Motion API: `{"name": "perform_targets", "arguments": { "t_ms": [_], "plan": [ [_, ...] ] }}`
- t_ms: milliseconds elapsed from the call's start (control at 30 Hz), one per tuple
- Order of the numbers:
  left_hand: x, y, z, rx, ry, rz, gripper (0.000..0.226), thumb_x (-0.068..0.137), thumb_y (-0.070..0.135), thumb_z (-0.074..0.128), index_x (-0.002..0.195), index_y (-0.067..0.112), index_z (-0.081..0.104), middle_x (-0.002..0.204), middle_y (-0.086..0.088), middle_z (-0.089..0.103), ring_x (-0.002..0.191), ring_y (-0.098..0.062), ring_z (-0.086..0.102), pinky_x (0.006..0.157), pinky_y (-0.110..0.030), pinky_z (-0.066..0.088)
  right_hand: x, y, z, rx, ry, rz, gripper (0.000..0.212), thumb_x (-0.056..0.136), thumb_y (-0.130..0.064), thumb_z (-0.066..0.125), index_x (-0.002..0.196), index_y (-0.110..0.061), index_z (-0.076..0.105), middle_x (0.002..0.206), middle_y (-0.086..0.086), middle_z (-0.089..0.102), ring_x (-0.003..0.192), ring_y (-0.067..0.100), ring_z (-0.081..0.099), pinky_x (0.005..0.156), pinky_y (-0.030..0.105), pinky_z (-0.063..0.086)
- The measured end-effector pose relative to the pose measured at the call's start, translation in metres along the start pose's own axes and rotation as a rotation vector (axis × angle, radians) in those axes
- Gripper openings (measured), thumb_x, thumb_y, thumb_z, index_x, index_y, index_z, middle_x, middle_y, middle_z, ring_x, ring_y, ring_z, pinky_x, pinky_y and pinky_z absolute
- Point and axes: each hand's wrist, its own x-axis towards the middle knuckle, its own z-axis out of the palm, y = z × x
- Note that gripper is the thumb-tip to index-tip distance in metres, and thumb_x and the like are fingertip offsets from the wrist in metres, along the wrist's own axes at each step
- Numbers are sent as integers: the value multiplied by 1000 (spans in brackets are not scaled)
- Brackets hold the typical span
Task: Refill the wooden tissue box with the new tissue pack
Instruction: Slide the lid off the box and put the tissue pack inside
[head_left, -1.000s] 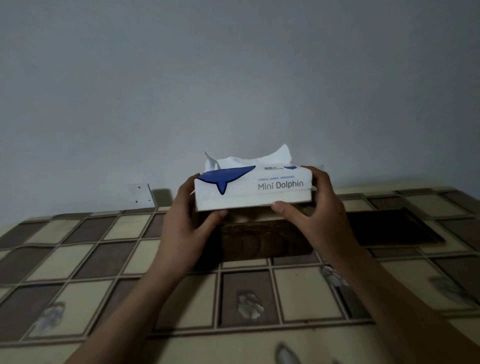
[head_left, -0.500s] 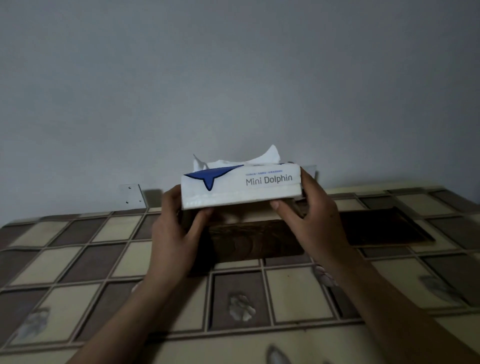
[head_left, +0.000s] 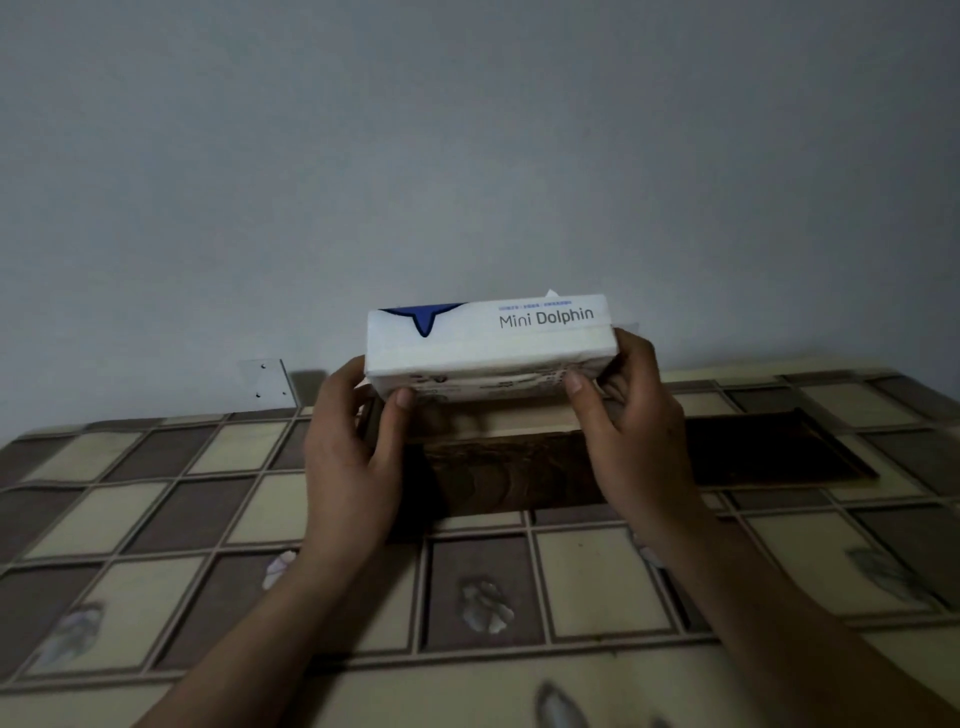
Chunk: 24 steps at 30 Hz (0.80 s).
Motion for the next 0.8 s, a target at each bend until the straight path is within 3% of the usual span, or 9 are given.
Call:
{"name": "perform_targets", "arguments": {
  "t_ms": [67,167,300,467,533,633,700,800],
  "plan": [
    [0,2,0,-5,5,-16,30,97,28,58,124,14,56,113,2,67,105,-2,61,84,-20,49,0,-1,1,7,3,-9,38,93,-21,60,125,-38,46,114,-9,65,108,7,62,85,15,49],
    [0,2,0,-30,24,-38,26,99,23,56,122,12,58,110,1,67,101,6,61,80,-12,48,-1,-1,2,3,0,-15,36,95,-19,56,127,-32,50,115,-8,66,108,5,62,87,15,49],
    [0,2,-2,3,22,-30,24,101,20,51,123,15,59,116,-4,62,107,-13,62,86,-31,52,0,1,2,-67,-2,-28,34,98,-21,52,132,-20,55,115,-1,67,105,8,63,83,22,52],
    [0,5,-2,21,34,-29,26,100,19,51,123,15,62,113,-1,61,99,-17,62,84,-31,51,1,3,1,-176,31,-63,28,97,-17,53,122,-12,63,104,4,64,95,15,61,72,12,42],
    [0,6,-1,-18,46,-71,23,100,18,53,121,21,61,110,3,65,99,-12,64,81,-27,52,0,1,1,-162,46,-66,29,97,-17,54,124,-13,63,104,1,64,95,12,61,74,11,44],
    [0,9,-2,-65,75,-104,23,98,17,56,119,28,55,106,22,67,98,3,64,79,-13,48,0,-1,1,-42,83,-19,37,95,-19,58,132,-17,59,103,-12,67,93,-3,64,76,5,47],
    [-1,10,-3,-68,69,-94,21,98,16,56,117,24,56,106,26,67,97,3,64,78,-12,48,-1,-1,1,84,121,24,32,93,-18,63,124,-20,62,101,-21,67,95,-8,66,77,7,50],
    [-2,12,-4,-73,45,-80,22,99,15,55,119,21,60,105,23,69,93,0,65,75,-13,48,-1,0,0,151,168,46,15,91,-18,65,106,-21,65,97,-18,70,92,-3,69,76,16,56]
  ]
}}
